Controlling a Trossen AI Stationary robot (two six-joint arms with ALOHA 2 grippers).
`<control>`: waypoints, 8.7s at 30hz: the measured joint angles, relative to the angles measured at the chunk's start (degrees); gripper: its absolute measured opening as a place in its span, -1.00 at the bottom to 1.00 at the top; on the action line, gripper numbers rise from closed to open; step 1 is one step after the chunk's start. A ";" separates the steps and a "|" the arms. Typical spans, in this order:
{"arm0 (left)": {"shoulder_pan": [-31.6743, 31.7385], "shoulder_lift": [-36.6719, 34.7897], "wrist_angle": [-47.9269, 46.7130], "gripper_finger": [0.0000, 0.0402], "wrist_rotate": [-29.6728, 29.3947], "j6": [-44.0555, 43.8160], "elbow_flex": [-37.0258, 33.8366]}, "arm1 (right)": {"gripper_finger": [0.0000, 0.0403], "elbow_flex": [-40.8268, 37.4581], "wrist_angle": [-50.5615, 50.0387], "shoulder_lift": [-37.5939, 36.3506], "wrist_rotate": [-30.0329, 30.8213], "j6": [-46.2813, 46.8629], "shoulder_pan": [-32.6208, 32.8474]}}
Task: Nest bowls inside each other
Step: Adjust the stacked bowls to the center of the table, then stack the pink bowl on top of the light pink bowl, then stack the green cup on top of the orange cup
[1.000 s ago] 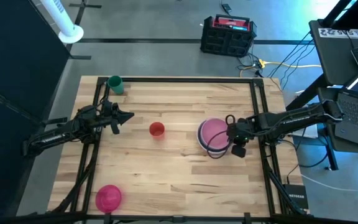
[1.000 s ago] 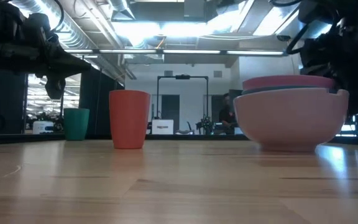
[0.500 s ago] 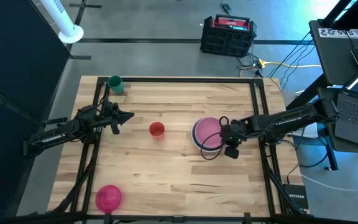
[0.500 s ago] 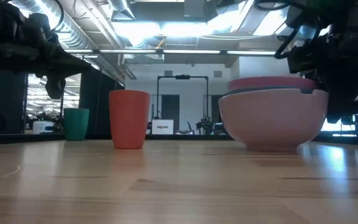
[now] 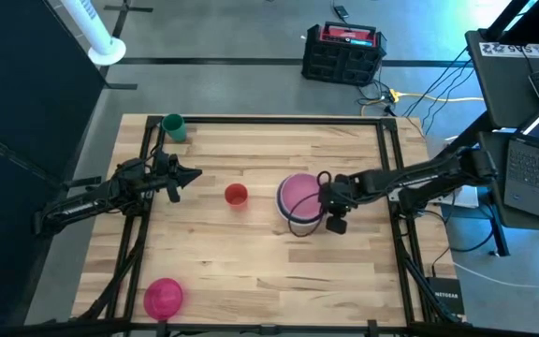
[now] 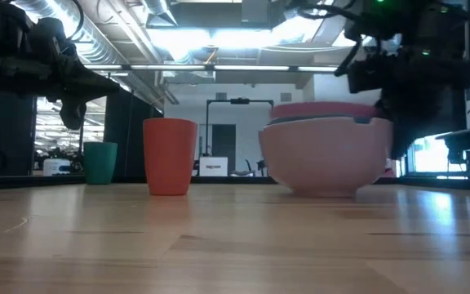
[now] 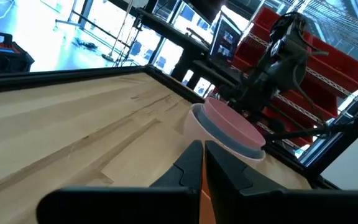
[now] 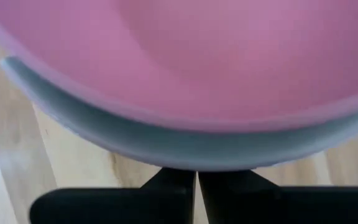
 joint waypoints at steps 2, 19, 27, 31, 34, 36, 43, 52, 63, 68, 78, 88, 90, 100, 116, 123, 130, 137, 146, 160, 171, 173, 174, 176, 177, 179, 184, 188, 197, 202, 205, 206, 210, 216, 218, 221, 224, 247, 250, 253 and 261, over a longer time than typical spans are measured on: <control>0.00 0.02 0.00 -1.00 -0.02 0.09 0.00 | -1.00 1.33 0.23 1.16 0.19 -1.39 -0.85; 0.00 0.02 0.01 -1.00 0.00 0.62 0.00 | -1.00 6.81 -5.31 4.52 0.51 -3.92 -3.07; 0.00 0.01 0.68 -1.00 0.32 -1.36 -0.10 | -1.00 11.83 -8.69 -3.45 6.61 0.44 -3.07; 0.00 0.00 1.08 -1.00 0.53 -2.38 -0.15 | -1.00 14.41 -10.35 -7.40 9.66 2.58 -3.07; -0.04 -0.04 1.95 -1.00 0.81 -1.56 0.39 | -1.00 19.14 -8.59 -7.28 10.79 1.18 -3.07; -0.05 0.00 2.27 -1.00 0.83 0.61 0.95 | -1.00 21.86 -4.47 -6.41 11.66 -0.33 -3.07; -0.07 0.02 1.97 -1.00 1.28 1.62 3.64 | -1.00 27.01 1.42 -1.81 12.16 -3.14 -3.87; -3.44 6.32 -15.97 -0.98 7.42 11.70 20.47 | -1.00 26.84 -2.58 -0.28 11.55 -2.91 -3.79; -15.02 22.82 -44.31 -0.86 17.31 19.66 41.40 | -1.00 26.31 -5.78 -0.14 11.02 -1.44 -3.82; -24.85 32.25 -51.24 -0.70 17.35 21.78 47.43 | -1.00 26.29 -7.71 -0.16 10.05 0.19 -3.76; -51.53 49.41 -53.65 -0.60 17.34 22.90 50.62 | -1.00 26.27 -9.83 -0.16 9.66 1.37 -3.77; -61.72 62.28 -53.88 -0.60 11.02 14.89 50.44 | -1.00 26.25 -9.79 -0.16 9.14 -0.28 -3.81; -63.42 64.83 -53.80 -0.60 9.60 13.28 50.40 | -1.00 26.25 -9.79 -0.16 9.03 -0.62 -3.81; -67.26 72.67 -45.91 -0.60 8.90 7.50 50.36 | -1.00 26.25 -10.95 -0.16 8.59 -2.63 -3.77; -68.35 78.62 -45.45 -0.60 6.85 7.03 50.31 | -1.00 26.25 -11.14 -0.20 8.01 -5.08 -3.79; -68.43 79.65 -45.11 -0.60 5.09 7.39 50.29 | -1.00 26.25 -11.20 -0.23 7.54 -5.55 -3.77; -68.54 80.82 -44.74 -0.60 5.05 7.53 50.29 | -1.00 26.25 -11.25 -0.23 7.54 -6.06 -3.77; -68.62 84.13 -43.44 -0.60 5.00 8.77 50.29 | -1.00 26.25 -11.56 -0.23 7.47 -6.02 -3.77; -69.31 87.13 -41.59 -0.70 4.97 12.85 50.29 | -1.00 26.25 -11.93 -0.25 7.28 -6.02 -3.77; -66.31 86.99 -46.10 -1.00 8.15 13.96 52.23 | -1.00 26.25 -12.44 -4.52 10.90 -4.79 -3.77; -44.16 81.77 -61.78 -1.00 6.55 17.96 64.29 | -1.00 25.87 -23.36 -17.79 17.85 5.15 -0.76; -39.99 83.16 -63.17 -1.00 4.81 19.32 68.71 | -1.00 25.56 -25.59 -19.05 19.41 7.08 0.89; -37.91 83.85 -63.87 -1.00 3.94 20.00 70.92 | -1.00 25.40 -26.70 -19.68 20.19 8.04 1.72; -33.73 85.24 -65.27 -1.00 2.21 21.36 75.34 | -1.00 25.09 -28.92 -20.94 21.75 9.97 3.37; -31.65 85.94 -65.97 -1.00 1.34 22.04 77.55 | -1.00 24.93 -30.03 -21.57 22.53 10.93 4.20; -27.48 87.33 -67.36 -1.00 -0.40 23.40 81.97 | -1.00 24.62 -32.25 -22.83 24.09 12.86 5.85; -20.14 94.34 -68.13 -1.00 -2.51 24.70 93.75 | -1.00 20.83 -34.44 -25.15 26.14 18.02 9.46; -17.79 101.35 -67.98 -1.00 -3.03 24.99 104.45 | -1.00 14.52 -32.83 -26.12 26.00 23.19 12.56; -14.39 113.51 -64.38 -1.00 -5.24 27.51 120.93 | -1.00 3.43 -21.93 -26.94 25.35 31.51 18.03; -13.23 117.63 -64.15 -1.00 -5.21 28.93 121.34 | -1.00 2.74 -21.03 -26.95 25.34 33.06 18.82; -12.99 119.45 -64.54 -1.00 -5.15 29.76 121.34 | -1.00 2.71 -21.00 -26.96 25.35 33.56 19.07; -12.92 120.06 -64.66 -1.00 -5.13 30.04 121.34 | -1.00 2.70 -21.00 -26.96 25.36 33.72 19.15; -12.61 122.48 -65.17 -1.00 -5.05 31.16 121.33 | -1.00 2.66 -20.96 -26.97 25.37 34.39 19.48; -12.41 123.78 -64.56 -1.00 -5.01 33.62 121.33 | -1.00 2.64 -20.86 -26.98 25.37 34.59 19.59; -12.13 123.80 -64.68 -1.00 -4.34 33.83 121.35 | -1.00 2.64 -20.81 -26.98 25.36 34.59 19.59; -11.64 124.41 -64.66 -0.96 -1.17 33.94 121.34 | -1.00 2.64 -20.72 -26.98 25.35 34.59 19.59; -11.19 124.80 -64.67 -0.87 1.28 34.30 121.33 | -1.00 2.64 -20.69 -26.98 25.30 34.59 19.57; -12.03 123.04 -71.77 -0.54 -9.47 42.53 133.84 | -1.00 2.64 -19.87 -26.98 25.31 33.20 19.55; -13.87 118.77 -80.94 -0.57 -10.48 44.22 131.93 | -1.00 2.66 -18.08 -26.96 25.22 31.74 19.45; -15.53 114.68 -91.51 -0.60 -10.45 43.62 131.90 | -1.00 2.66 -17.90 -26.96 25.39 31.55 19.44; -13.32 98.04 -90.70 -0.61 -15.39 35.28 120.24 | -1.00 2.66 -16.76 -26.93 28.13 30.95 19.44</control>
